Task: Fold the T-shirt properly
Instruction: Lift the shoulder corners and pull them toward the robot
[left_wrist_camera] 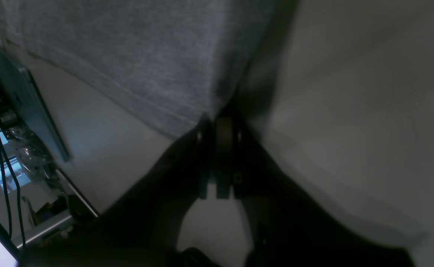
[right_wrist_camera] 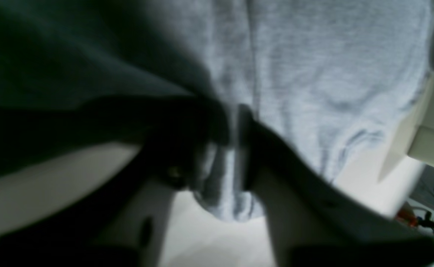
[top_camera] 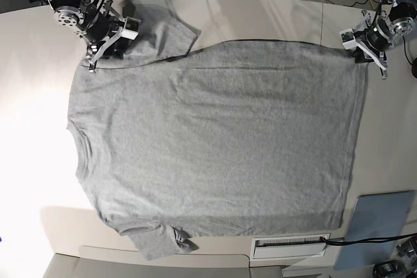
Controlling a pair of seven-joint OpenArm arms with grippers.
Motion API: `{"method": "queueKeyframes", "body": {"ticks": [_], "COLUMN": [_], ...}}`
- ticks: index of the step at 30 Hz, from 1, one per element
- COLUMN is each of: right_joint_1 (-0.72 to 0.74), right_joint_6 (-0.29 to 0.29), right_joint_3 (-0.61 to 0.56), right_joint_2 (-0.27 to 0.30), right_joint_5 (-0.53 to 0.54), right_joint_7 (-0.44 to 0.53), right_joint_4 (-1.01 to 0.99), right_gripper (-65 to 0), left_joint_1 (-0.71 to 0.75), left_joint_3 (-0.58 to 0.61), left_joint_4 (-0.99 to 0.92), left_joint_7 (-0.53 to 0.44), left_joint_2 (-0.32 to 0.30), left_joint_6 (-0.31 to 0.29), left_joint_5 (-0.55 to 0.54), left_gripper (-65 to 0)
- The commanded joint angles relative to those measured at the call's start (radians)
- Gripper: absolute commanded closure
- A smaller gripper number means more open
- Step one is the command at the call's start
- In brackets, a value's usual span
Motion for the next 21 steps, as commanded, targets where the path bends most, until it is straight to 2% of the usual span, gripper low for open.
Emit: {"method": "queueKeyframes", "body": {"ticks": [1,2,3,5,9,12,16,21], "right_joint_1": [-0.01,-0.01,-0.01,-0.011,-0.045,-0.117,-0.221,-0.35], "right_joint_6": [0.042,0.041,0.039,0.037,0.026,-0.036,-0.071,-0.101], "right_joint_3": [-0.007,-0.007,-0.007,-0.007,-0.007,-0.002,0.037,0.107], "right_joint_2": [0.006,0.007,0.006,0.009,0.019,0.066,0.12,0.128], "right_joint_5": [0.006,0.016,0.033,0.089,0.218,0.221,0.22,0.213], "right_joint_7": [-0.025,-0.038,-0.06,-0.122,-0.305,-0.357,-0.432,-0.443], "right_joint_4": [-0.007,-0.007,-0.006,-0.006,0.046,0.137,0.238,0.311], "right_gripper": [-6.0,-0.8,0.0,0.0,0.0,0.0,0.0,0.0], "left_joint_1": [0.023,0.023,0.023,0.023,0.03,0.046,0.095,0.198], "left_joint_3": [0.013,0.013,0.013,0.013,0.012,0.012,0.012,-0.043], "left_joint_4": [-0.015,-0.015,-0.015,-0.015,-0.015,-0.007,0.024,0.105], "left_joint_7": [0.008,0.008,0.008,0.008,0.031,0.072,0.076,0.078], "left_joint_2": [-0.002,-0.002,-0.002,-0.002,-0.008,-0.011,-0.011,-0.011], "left_joint_6": [-0.106,-0.105,-0.105,-0.106,-0.105,-0.101,-0.102,-0.104], "left_joint_5": [0.0,0.001,0.0,-0.004,-0.074,-0.115,-0.132,-0.135], "left_gripper": [0.0,0.0,0.0,0.0,0.0,0.0,0.0,0.0]}}
